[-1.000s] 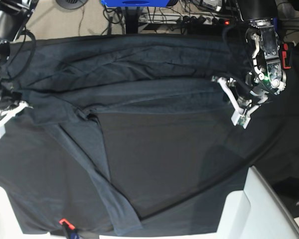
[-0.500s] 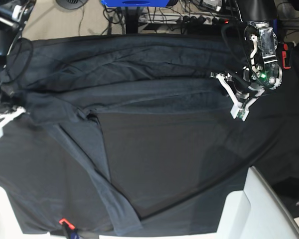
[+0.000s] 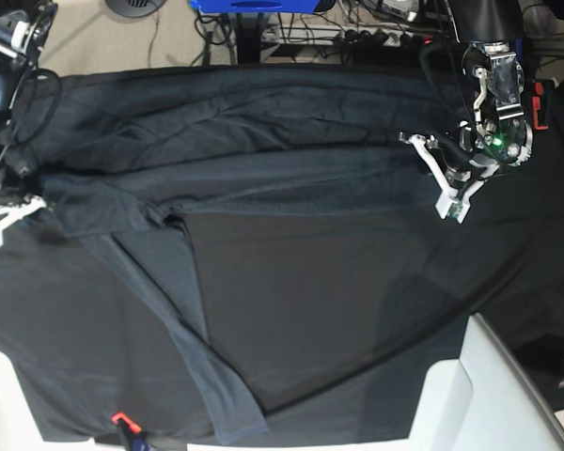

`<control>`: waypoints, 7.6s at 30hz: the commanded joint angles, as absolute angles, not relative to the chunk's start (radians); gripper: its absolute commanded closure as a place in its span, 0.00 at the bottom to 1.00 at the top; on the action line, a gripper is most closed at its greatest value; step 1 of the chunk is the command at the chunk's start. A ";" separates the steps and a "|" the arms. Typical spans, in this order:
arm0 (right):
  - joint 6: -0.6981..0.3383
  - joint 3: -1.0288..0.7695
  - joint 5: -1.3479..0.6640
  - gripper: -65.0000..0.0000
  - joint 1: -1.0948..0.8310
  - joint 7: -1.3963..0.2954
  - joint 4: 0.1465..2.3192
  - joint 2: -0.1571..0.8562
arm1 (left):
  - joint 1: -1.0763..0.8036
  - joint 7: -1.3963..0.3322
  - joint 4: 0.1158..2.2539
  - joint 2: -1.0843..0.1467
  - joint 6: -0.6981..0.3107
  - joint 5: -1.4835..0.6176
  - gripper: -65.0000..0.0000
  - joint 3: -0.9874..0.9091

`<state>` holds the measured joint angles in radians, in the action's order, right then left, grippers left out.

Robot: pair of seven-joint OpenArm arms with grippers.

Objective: Fold the T-shirt properly

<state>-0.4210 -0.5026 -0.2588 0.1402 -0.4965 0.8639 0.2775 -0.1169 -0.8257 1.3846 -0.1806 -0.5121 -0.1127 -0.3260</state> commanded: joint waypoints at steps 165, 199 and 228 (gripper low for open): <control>-0.314 -0.070 -0.259 0.39 0.498 -0.483 0.650 0.105 | -0.334 -0.661 1.491 -0.229 -0.698 -0.128 1.00 -0.604; -0.312 -0.065 -0.262 1.00 0.137 -0.816 1.411 -0.038 | -0.320 -0.664 1.489 -0.265 -0.698 -0.128 1.00 -0.604; -0.309 0.483 -0.259 1.00 -0.139 -0.839 1.704 -0.039 | -0.297 -0.665 1.491 -0.302 -0.698 -0.128 1.00 -0.604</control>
<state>-0.3058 0.4801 -0.2466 -0.1474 -0.8574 1.6886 -0.0357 -0.2993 -0.6769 1.4754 -0.2832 -0.6903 -0.1207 -0.5987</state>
